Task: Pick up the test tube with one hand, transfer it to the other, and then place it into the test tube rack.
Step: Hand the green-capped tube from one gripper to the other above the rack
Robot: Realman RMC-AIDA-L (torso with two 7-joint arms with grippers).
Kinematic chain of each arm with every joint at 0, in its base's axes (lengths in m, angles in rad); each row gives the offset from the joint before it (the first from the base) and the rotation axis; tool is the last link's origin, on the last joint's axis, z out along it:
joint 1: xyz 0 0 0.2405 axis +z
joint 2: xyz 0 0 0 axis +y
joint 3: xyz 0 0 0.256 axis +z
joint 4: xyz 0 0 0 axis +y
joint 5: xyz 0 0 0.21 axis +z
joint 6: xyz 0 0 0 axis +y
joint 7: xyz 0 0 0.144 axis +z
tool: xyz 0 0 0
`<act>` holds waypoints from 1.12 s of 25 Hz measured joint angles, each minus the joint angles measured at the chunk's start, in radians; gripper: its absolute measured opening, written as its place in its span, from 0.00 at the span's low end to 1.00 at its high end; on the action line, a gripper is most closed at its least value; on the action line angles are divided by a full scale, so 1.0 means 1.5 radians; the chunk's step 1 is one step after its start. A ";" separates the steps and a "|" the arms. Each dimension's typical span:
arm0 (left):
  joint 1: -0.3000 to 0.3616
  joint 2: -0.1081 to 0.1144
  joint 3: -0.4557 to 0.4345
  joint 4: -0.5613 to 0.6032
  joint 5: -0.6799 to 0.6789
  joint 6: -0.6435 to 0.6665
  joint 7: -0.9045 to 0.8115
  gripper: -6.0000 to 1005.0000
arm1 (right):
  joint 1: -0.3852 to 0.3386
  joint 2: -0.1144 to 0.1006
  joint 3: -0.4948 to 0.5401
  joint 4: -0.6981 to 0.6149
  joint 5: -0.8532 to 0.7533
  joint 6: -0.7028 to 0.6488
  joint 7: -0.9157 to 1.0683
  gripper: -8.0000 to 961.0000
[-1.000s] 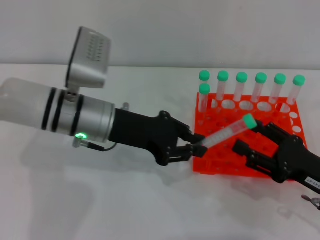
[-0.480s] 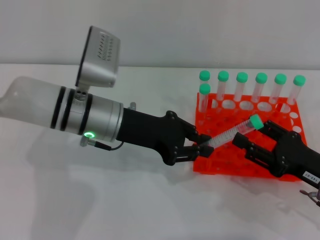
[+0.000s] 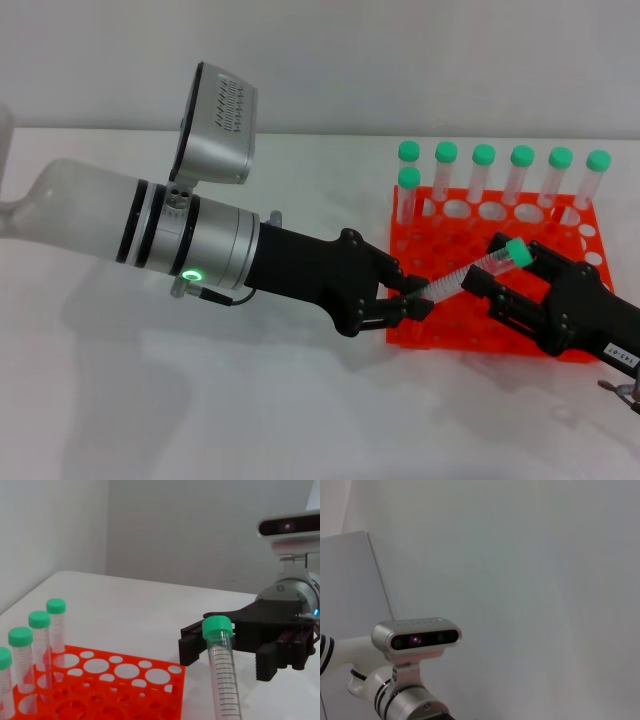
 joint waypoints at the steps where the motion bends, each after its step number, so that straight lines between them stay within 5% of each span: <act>1: 0.000 0.000 0.000 0.000 -0.001 -0.001 0.001 0.26 | 0.000 0.000 0.000 0.000 0.000 0.001 -0.001 0.67; 11: 0.000 0.000 0.000 0.008 -0.003 -0.017 0.012 0.27 | -0.003 0.001 -0.001 0.001 0.000 0.003 -0.004 0.65; 19: 0.002 -0.001 -0.001 0.019 -0.006 -0.021 0.019 0.28 | -0.001 0.003 -0.002 0.001 -0.001 0.003 0.000 0.46; 28: 0.000 -0.002 -0.001 0.035 -0.007 -0.031 0.022 0.29 | -0.001 0.003 -0.002 0.002 0.000 0.005 0.001 0.37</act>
